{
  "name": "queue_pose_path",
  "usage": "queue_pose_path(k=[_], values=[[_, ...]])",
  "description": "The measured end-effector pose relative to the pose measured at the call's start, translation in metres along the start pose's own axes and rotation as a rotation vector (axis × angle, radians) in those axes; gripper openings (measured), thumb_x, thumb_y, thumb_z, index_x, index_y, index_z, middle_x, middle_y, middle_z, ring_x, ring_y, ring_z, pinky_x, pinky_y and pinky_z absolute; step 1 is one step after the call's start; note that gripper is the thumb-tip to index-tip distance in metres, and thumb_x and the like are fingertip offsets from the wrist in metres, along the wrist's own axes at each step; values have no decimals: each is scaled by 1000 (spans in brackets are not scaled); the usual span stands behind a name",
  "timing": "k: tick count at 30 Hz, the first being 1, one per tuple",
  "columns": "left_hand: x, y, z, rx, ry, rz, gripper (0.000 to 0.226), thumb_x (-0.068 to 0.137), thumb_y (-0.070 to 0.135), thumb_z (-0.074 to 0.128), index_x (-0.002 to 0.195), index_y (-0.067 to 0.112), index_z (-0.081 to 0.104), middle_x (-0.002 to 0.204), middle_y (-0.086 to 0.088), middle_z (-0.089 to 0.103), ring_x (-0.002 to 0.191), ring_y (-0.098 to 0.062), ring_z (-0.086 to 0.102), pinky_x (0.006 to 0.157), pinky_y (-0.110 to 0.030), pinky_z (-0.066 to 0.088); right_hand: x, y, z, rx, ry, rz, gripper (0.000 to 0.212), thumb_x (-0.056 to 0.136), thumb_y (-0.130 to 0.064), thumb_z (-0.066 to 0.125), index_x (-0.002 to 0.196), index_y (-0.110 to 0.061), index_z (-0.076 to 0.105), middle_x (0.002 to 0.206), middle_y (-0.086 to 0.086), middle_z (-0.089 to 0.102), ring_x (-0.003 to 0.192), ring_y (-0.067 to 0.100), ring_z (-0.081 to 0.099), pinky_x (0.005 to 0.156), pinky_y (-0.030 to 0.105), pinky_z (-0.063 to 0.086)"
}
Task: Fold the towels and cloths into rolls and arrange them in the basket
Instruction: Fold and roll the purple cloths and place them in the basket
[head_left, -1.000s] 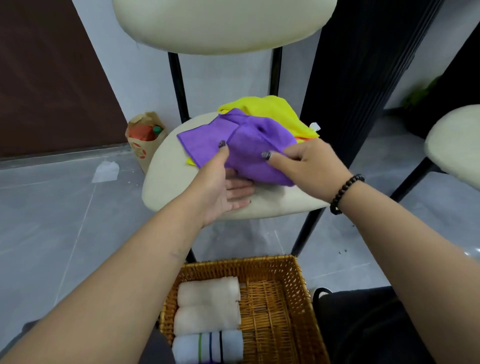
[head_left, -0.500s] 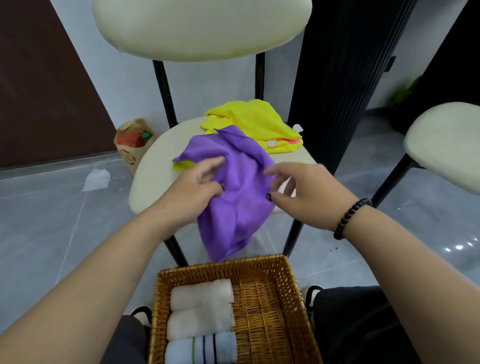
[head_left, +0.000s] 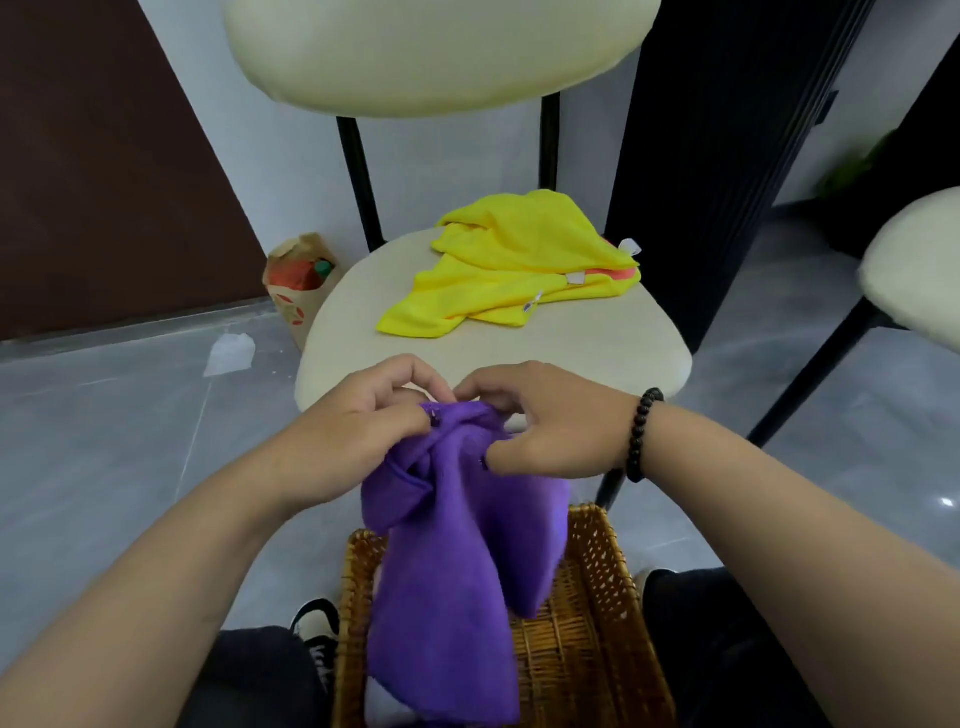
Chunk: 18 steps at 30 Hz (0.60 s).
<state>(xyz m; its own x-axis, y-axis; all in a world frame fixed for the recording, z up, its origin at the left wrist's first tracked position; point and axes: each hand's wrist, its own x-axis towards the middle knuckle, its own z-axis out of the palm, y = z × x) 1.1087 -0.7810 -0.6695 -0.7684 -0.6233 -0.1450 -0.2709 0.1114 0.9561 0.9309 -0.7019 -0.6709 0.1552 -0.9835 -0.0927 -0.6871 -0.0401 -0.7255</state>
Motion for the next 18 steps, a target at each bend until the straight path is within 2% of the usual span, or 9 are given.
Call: queue_pose_path(k=[2, 4, 7, 8, 10, 12, 13, 16, 18], values=[[0, -1, -1, 0, 77, 17, 13, 80, 14, 51, 88, 18, 61, 71, -19, 57, 59, -22, 42, 51, -25, 33, 4, 2, 4, -7, 51, -9, 21, 78, -18, 68, 94, -6, 62, 84, 15, 68, 79, 30, 60, 76, 45, 50], [0, 0, -2, -24, 127, 55, 7, 81, 20, 58, 88, 18, 59, 66, -12, 57, 54, -18, 44, 46, -19, 35, 5, 3, 3, -25, 108, -9, 24, 84, -24, 68, 83, 0, 62, 77, 19, 64, 66, 24, 52, 65, 36, 45], [-2, 1, -6, 63, 120, 150, 39, 62, 41, 79, 91, 25, 57, 76, -8, 71, 61, -19, 59, 55, -25, 49, 4, 1, -1, 36, 190, -11, 29, 85, -31, 68, 77, -3, 62, 67, 13, 58, 58, 11, 43, 56, 29, 34], [-3, 1, -7, 131, 130, 180, 43, 58, 45, 81, 90, 29, 58, 78, -7, 72, 63, -19, 62, 59, -27, 51, 2, 2, -4, 82, 209, -13, 28, 85, -30, 69, 76, -5, 63, 62, 10, 55, 56, 9, 40, 53, 26, 32], [-2, 1, -9, 246, 183, 224, 37, 60, 47, 77, 89, 31, 60, 79, -4, 72, 67, -20, 63, 65, -25, 49, -1, 4, -10, 141, 237, -5, 25, 84, -28, 70, 76, -4, 65, 56, 5, 47, 51, 7, 34, 49, 21, 26], [0, -1, -11, 291, 224, 234, 19, 68, 36, 70, 86, 30, 65, 83, 0, 71, 76, -19, 64, 72, -24, 47, -4, 9, -18, 123, 259, 19, 25, 83, -29, 70, 78, -5, 69, 54, 3, 44, 51, 7, 34, 50, 21, 28], [2, -2, -12, 299, 231, 235, 12, 72, 30, 65, 83, 30, 68, 85, 5, 72, 80, -14, 64, 77, -22, 46, -7, 12, -24, 94, 269, 32, 23, 83, -30, 71, 79, -7, 71, 54, 1, 45, 52, 7, 37, 54, 24, 32], [3, -5, -17, 387, 255, 227, 17, 77, 20, 58, 81, 33, 68, 87, 17, 69, 81, 5, 59, 76, -12, 42, -15, 23, -40, 11, 288, 97, 10, 79, -27, 75, 81, -17, 75, 55, -10, 49, 54, 5, 43, 65, 31, 43], [6, -8, -23, 463, 283, 213, 25, 85, 9, 60, 83, 33, 67, 86, 20, 67, 78, 7, 57, 72, -10, 40, -23, 28, -49, -61, 295, 152, 7, 77, -25, 78, 80, -20, 75, 71, -3, 62, 65, 10, 54, 74, 30, 49]])
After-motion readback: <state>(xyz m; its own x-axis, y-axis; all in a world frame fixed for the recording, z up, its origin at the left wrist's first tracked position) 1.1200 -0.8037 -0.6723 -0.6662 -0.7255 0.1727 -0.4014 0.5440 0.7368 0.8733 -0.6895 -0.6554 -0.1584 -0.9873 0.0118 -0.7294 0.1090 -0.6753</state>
